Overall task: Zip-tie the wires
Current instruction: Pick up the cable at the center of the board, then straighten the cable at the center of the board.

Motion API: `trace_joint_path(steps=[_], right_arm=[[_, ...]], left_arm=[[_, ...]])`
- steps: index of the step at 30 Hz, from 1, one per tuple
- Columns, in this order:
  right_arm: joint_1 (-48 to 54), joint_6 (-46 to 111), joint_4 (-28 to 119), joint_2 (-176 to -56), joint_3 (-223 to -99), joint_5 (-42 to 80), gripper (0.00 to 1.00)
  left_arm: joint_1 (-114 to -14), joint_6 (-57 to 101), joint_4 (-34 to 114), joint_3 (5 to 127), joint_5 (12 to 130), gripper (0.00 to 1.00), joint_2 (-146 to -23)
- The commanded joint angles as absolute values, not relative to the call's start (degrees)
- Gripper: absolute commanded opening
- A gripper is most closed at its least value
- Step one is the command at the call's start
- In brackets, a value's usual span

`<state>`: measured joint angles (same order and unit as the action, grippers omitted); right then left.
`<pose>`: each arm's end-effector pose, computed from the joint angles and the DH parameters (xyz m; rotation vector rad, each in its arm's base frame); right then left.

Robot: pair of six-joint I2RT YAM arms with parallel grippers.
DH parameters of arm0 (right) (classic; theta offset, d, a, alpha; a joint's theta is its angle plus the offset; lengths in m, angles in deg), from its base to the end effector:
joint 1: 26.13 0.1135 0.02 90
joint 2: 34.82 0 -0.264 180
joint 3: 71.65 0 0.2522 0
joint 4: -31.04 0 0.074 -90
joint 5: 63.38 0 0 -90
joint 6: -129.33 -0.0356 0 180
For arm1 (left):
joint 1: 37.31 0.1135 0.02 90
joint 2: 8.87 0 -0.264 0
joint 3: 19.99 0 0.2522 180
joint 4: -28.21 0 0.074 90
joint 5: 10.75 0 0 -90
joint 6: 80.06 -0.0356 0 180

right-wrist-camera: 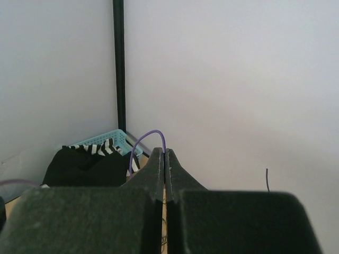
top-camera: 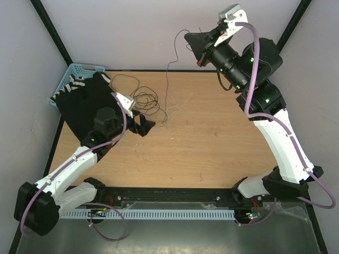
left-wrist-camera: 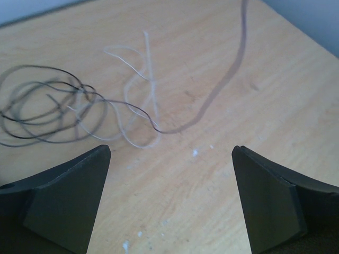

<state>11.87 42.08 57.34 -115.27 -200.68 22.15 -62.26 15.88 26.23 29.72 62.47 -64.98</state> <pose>0.1909 0.1526 0.6045 -0.4837 1.1017 0.5867 0.2053 -0.1068 0.2962 0.5006 1.6093 -0.6490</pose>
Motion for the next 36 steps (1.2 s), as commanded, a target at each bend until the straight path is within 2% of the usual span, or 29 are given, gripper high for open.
trace_joint_path(steps=[1,9,15,19,23,25,29,31,33,36], right_arm=[[11.8,42.4,56.6,-113.7,-200.9,23.1,0.00],[11.8,41.9,56.6,-113.0,-200.4,22.2,0.00],[11.8,42.4,56.6,-111.9,-199.4,23.0,0.00],[11.8,42.8,56.6,-111.0,-198.2,23.9,0.00],[11.8,43.5,56.6,-110.1,-196.7,25.1,0.00],[11.8,44.0,56.6,-109.7,-196.0,26.0,0.00],[11.8,44.9,56.6,-108.8,-194.0,30.4,0.00],[11.6,45.4,56.7,-107.9,-192.3,32.7,0.00],[11.2,45.6,56.7,-107.2,-190.2,33.9,0.00],[9.9,45.2,56.7,-106.2,-187.2,34.7,0.00]], left_arm=[[-65.7,13.4,27.0,28.6,55.3,0.99,-68.4],[-71.3,9.9,25.7,33.5,64.4,0.99,-81.2],[-72.1,9.2,22.7,39.0,64.4,0.98,-91.9],[-72.2,8.2,21.3,41.7,64.9,0.77,-98.0],[-72.2,8.4,18.0,43.1,66.6,0.67,-102.8],[-72.2,8.5,16.9,43.9,66.9,0.53,-104.2],[-72.2,8.5,16.5,44.7,69.1,0.19,-104.5],[-71.9,8.1,16.0,44.3,70.7,0.06,-103.1],[-71.1,7.7,15.9,43.9,71.9,0.00,-100.9],[-69.1,7.8,15.9,43.3,72.5,0.00,-95.5]])
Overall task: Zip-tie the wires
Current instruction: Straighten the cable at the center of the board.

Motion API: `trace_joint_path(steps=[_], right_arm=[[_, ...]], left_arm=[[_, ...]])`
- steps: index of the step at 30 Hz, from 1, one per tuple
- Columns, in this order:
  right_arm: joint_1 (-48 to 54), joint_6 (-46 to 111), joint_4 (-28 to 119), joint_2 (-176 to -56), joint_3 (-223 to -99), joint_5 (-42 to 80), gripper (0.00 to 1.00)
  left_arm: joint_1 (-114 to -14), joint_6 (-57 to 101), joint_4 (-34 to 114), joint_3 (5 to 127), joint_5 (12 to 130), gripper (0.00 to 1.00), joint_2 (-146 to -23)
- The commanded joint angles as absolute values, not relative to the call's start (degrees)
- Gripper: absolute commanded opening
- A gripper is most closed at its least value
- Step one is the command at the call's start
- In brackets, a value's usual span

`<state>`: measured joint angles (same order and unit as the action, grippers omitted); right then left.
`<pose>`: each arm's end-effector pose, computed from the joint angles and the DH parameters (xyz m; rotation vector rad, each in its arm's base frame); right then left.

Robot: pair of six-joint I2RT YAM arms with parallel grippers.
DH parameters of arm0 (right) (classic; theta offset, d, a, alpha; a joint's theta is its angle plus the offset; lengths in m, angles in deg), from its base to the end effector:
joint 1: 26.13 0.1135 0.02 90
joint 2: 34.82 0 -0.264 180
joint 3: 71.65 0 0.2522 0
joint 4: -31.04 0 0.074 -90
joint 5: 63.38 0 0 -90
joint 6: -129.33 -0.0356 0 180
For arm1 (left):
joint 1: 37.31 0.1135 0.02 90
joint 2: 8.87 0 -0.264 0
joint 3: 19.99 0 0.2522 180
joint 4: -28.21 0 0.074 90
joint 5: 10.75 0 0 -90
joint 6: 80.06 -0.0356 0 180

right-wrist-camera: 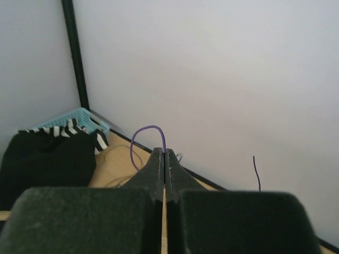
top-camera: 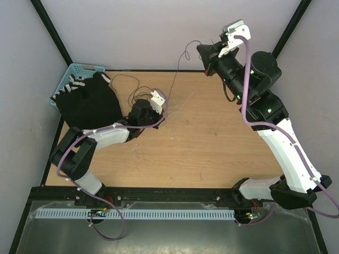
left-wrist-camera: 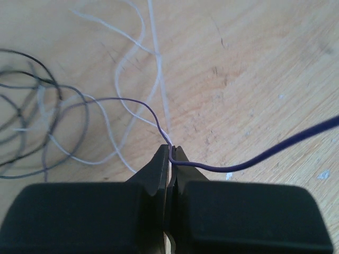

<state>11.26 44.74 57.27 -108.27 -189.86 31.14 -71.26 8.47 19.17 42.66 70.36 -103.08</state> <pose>0.1826 0.1360 0.5789 -0.3948 1.1967 0.4340 0.2915 -0.2029 0.2030 0.7049 1.8672 -0.5211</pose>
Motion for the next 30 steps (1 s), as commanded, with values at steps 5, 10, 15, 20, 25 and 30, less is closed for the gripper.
trace_joint_path(steps=[5,10,15,20,25,30], right_arm=[[6.9,43.0,56.7,-105.4,-184.9,32.7,0.00],[6.3,41.8,56.7,-105.9,-186.5,28.5,0.00],[6.3,40.2,56.7,-106.0,-189.5,23.0,0.00],[6.3,37.5,56.7,-105.7,-188.4,12.9,0.00],[6.3,35.2,56.9,-105.5,-182.6,6.7,0.00],[6.3,35.0,59.5,-102.7,-172.4,11.5,0.00]], left_arm=[[-65.0,7.7,16.3,42.7,72.0,0.00,-84.6],[-61.9,6.9,18.8,43.5,71.2,0.00,-77.6],[-60.4,4.7,24.5,45.4,75.4,0.00,-69.1],[-60.2,0.0,35.8,49.6,81.9,0.00,-58.1],[-60.2,1.5,49.0,48.7,88.7,0.00,-49.7],[-60.2,8.9,63.9,47.3,93.8,0.00,-44.3]])
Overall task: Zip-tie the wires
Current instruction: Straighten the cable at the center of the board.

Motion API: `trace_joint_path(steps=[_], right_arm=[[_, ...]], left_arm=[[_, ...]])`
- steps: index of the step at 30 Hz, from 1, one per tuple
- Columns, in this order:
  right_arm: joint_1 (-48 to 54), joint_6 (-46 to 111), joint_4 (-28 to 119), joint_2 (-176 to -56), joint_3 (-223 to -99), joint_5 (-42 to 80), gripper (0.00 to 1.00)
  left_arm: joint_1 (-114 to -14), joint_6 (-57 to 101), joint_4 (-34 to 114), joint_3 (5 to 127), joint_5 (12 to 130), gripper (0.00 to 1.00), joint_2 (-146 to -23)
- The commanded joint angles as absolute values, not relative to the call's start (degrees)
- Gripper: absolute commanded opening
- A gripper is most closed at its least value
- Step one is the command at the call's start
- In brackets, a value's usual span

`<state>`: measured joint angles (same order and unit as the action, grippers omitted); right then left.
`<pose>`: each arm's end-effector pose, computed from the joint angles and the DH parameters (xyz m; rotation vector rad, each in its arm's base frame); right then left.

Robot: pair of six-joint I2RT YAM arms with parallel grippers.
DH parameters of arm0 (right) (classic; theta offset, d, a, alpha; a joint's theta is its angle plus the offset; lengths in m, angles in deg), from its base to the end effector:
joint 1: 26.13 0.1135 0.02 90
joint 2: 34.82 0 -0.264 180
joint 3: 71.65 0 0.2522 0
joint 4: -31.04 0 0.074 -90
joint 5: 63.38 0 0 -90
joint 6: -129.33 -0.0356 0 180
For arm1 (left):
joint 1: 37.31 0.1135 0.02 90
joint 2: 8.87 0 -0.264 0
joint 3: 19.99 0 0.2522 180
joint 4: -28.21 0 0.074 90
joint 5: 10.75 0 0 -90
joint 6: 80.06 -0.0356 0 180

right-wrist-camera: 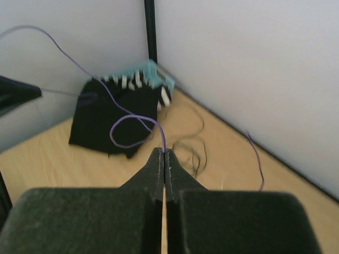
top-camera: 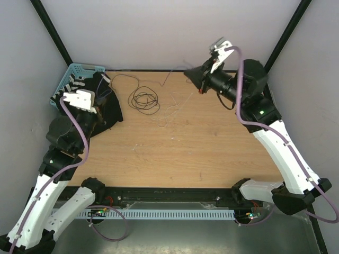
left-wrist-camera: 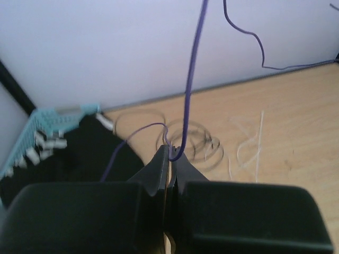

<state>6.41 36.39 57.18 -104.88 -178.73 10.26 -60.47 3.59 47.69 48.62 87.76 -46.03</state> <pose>0.1949 0.1362 0.5339 -0.5951 1.2957 0.7104 0.1231 -0.0469 0.4272 0.2256 1.3469 -0.1453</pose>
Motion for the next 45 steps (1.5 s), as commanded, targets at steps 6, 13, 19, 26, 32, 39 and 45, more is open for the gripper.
trace_joint_path(steps=[6,13,19,26,32,39,45], right_arm=[[6.3,36.2,64.0,-99.0,-158.6,25.4,0.00],[6.3,37.3,67.3,-95.6,-145.1,42.0,0.00],[6.2,37.2,66.7,-95.1,-136.3,49.2,0.00],[4.9,31.3,59.5,-91.1,-124.4,51.8,0.00],[1.5,27.2,57.1,-93.4,-122.2,53.8,0.00],[-7.4,25.0,48.9,-98.2,-117.0,51.5,0.00],[-13.5,23.7,42.9,-106.0,-116.5,51.5,0.00]], left_arm=[[-61.1,18.7,75.7,41.7,95.6,0.00,-41.3],[-67.8,28.5,82.7,37.4,101.0,0.00,-49.0],[-75.6,32.1,81.7,38.5,109.2,0.00,-62.6],[-78.4,33.4,73.0,38.2,109.1,0.00,-73.7],[-78.4,32.7,68.4,39.2,107.7,0.00,-83.0],[-78.3,31.4,61.7,39.1,104.8,0.00,-91.7],[-78.3,31.1,59.3,40.9,102.2,0.00,-98.6]])
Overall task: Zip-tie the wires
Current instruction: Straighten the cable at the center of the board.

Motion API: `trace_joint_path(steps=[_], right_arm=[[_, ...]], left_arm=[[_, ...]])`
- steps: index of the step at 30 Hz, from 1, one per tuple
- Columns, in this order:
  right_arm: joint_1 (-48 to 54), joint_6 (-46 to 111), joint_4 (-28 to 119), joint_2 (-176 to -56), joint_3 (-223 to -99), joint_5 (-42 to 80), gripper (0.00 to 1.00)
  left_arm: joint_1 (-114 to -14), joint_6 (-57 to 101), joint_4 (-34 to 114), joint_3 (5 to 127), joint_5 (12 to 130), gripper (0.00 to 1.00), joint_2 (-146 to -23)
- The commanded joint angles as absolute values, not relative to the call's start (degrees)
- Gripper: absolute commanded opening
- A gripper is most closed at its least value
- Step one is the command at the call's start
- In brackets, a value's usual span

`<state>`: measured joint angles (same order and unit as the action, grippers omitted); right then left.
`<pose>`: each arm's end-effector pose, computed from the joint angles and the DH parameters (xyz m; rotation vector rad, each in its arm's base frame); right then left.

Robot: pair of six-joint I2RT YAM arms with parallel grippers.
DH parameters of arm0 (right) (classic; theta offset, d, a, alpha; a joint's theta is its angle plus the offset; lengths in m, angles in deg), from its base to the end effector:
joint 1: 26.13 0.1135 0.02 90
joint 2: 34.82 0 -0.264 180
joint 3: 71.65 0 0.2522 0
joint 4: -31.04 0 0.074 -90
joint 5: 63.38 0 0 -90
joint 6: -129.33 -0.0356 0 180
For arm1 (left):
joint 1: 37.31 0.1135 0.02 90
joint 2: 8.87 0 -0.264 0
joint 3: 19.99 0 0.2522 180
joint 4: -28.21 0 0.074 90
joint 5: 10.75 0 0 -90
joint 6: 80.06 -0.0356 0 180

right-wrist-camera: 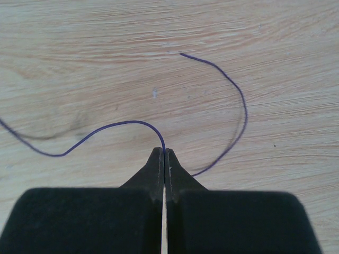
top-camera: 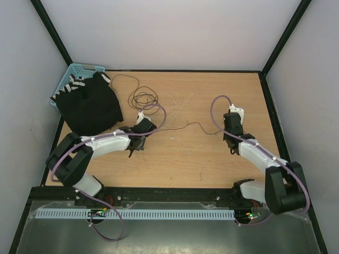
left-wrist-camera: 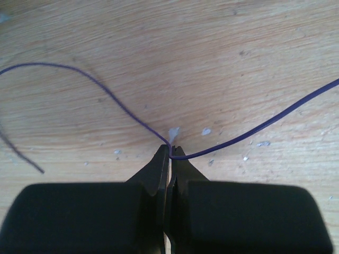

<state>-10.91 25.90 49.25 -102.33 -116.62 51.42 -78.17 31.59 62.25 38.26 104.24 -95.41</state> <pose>0.2283 0.0466 0.1913 0.1875 2.2058 -0.2194 0.2182 -0.1689 0.1634 0.2833 2.4934 0.1545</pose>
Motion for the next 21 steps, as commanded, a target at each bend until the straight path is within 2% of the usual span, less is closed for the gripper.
trace_joint_path(steps=[1,6,10,11,16,18,21], right_arm=[[-14.3,23.7,42.2,-107.5,-116.8,51.2,0.00],[-16.3,23.7,41.9,-111.9,-118.1,50.5,0.00],[-16.3,24.2,41.2,-110.3,-117.2,48.2,0.26],[-16.3,24.3,41.4,-109.8,-117.0,47.2,0.35],[-16.3,25.1,43.9,-107.3,-116.3,41.2,0.64],[-16.3,25.5,44.2,-105.7,-115.5,40.0,0.71],[-16.3,26.0,45.4,-103.4,-115.4,37.8,0.82]], left_arm=[[-78.3,31.2,58.9,41.1,102.0,0.00,-99.5],[-78.3,31.2,58.1,41.5,101.8,0.00,-101.4],[-78.3,30.6,58.2,42.4,101.2,0.00,-102.0],[-78.3,30.4,58.3,42.7,101.0,0.01,-102.2],[-78.3,29.7,59.6,44.2,101.4,0.15,-102.6],[-78.3,29.3,60.5,44.7,101.8,0.22,-102.1],[-78.3,28.6,61.9,44.8,102.0,0.42,-100.0]])
